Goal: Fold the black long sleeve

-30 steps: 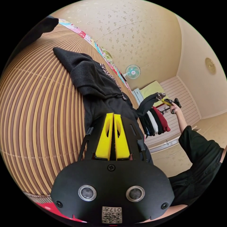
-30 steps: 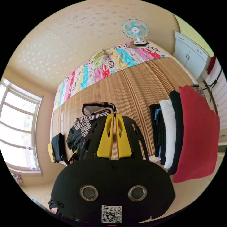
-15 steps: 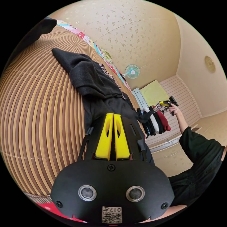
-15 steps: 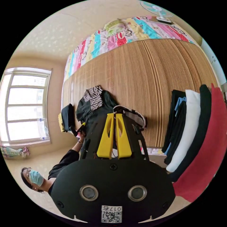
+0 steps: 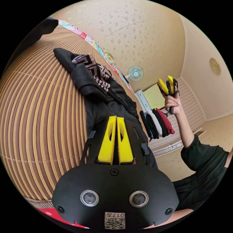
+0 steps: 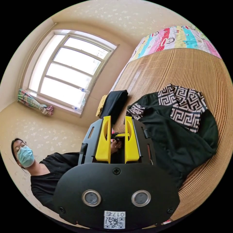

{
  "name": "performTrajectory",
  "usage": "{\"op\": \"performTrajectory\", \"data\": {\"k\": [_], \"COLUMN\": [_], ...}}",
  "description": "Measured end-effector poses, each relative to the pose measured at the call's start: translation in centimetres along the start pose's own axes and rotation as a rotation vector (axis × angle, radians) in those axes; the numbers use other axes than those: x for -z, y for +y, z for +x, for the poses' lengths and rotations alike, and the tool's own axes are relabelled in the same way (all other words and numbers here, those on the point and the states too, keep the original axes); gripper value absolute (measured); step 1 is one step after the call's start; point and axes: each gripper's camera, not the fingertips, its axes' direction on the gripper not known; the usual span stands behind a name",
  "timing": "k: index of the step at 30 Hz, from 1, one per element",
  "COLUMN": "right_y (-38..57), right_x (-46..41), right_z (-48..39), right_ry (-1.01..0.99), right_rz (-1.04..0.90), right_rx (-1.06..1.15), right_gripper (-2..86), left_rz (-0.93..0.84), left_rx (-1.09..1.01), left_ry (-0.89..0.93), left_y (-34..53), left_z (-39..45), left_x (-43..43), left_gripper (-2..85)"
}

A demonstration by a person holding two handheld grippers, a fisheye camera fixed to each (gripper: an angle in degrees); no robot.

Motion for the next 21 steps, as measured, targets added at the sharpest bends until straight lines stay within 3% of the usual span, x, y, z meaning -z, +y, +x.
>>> {"op": "performTrajectory", "data": {"k": [5, 9, 12, 17, 21], "right_y": [10.4, 17.0, 21.9, 26.1, 22.6], "right_x": [1.6, -1.0, -4.3, -9.9, -13.2], "right_z": [5.4, 7.4, 7.8, 6.8, 8.0], "right_ry": [0.312, 0.573, 0.771, 0.906, 0.987], "right_rz": [0.092, 0.049, 0.024, 0.146, 0.14], "right_rx": [-0.147, -0.228, -0.257, -0.249, -0.228], "right_gripper": [7.4, 6.7, 5.4, 2.7, 1.8], "left_rz": [-0.003, -0.028, -0.1, -0.092, -0.151], "left_rx": [-0.01, 0.037, 0.092, 0.041, -0.043], "left_ry": [-0.022, -0.054, -0.202, -0.682, -0.776], "left_y": [-0.4, -0.9, -1.1, 0.7, -2.3], "left_z": [2.1, 4.0, 8.1, 17.2, 18.5], "left_x": [-1.6, -2.7, -3.3, -5.6, -10.0], "left_gripper": [-0.9, -0.6, 1.0, 2.6, 0.4]}}
